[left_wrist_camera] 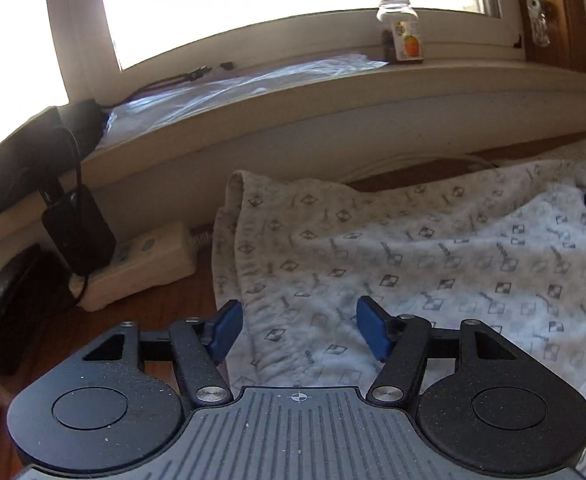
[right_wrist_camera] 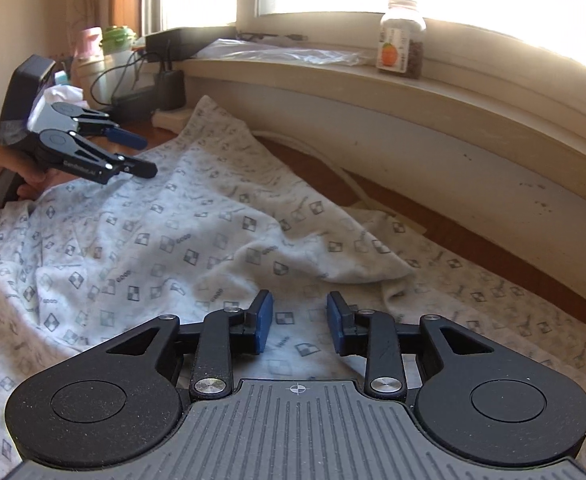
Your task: Fold clothes
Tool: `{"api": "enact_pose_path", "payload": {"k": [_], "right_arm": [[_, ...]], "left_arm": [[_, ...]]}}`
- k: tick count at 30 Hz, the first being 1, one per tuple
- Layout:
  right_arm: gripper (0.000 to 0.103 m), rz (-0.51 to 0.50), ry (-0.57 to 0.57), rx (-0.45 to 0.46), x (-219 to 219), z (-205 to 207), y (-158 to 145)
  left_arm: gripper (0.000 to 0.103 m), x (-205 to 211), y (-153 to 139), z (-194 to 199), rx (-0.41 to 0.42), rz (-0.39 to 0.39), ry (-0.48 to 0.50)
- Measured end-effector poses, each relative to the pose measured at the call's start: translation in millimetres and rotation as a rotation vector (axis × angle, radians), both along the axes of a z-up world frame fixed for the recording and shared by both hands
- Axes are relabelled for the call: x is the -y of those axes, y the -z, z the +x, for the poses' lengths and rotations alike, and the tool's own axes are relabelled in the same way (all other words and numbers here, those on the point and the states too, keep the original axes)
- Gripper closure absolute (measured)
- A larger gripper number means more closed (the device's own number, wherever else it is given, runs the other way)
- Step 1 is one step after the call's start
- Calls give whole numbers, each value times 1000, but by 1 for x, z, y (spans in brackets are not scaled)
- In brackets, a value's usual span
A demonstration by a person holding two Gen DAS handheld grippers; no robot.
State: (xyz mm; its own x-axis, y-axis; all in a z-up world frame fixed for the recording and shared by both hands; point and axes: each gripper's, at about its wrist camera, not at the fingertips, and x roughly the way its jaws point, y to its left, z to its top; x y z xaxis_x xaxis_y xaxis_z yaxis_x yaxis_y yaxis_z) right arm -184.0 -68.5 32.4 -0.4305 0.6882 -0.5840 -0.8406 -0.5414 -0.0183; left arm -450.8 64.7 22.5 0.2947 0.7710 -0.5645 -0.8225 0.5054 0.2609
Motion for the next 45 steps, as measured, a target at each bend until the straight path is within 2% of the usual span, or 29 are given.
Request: {"api": "enact_pose_path", "payload": {"k": [2, 7, 9, 11, 13, 15, 23, 24, 25, 27, 35, 38, 40, 42, 45], "right_arm": [[71, -4, -7, -6, 2, -2, 0], [70, -8, -38, -13, 8, -8, 1], [66, -3, -40, -7, 10, -10, 1], [56, 6, -25, 5, 11, -11, 2], [56, 4, -20, 1, 11, -10, 2], [54, 9, -17, 6, 11, -10, 2], [53, 22, -8, 16, 13, -12, 3], [53, 22, -7, 15, 13, -12, 3], [52, 21, -6, 14, 13, -11, 3], [52, 20, -4, 11, 13, -11, 3], [52, 58, 9, -3, 18, -8, 0], [52, 51, 9, -1, 16, -8, 1], [52, 52, 9, -2, 16, -8, 1], [52, 50, 11, -5, 15, -8, 1], [52, 50, 17, -14, 15, -7, 1]], "left_arm": [[36, 7, 0, -5, -22, 19, -1], [36, 14, -3, -35, 34, -29, -38], [35, 18, -4, -43, 44, -38, -47], [35, 21, -4, -44, 30, -25, -46], [34, 19, -6, -38, 1, -19, -24], [33, 5, -10, -31, 8, -38, -24], [35, -76, -25, -9, 170, -106, -105], [45, -81, -27, -8, 193, -108, -107], [72, -80, -28, -12, 200, -100, -116], [101, -75, -31, -24, 203, -78, -138], [101, -53, -44, -74, 212, 9, -228], [93, -48, -41, -83, 194, 20, -261], [78, -45, -38, -81, 183, 23, -272], [55, -42, -41, -74, 192, 34, -257], [46, -36, -45, -53, 195, 47, -194]]}}
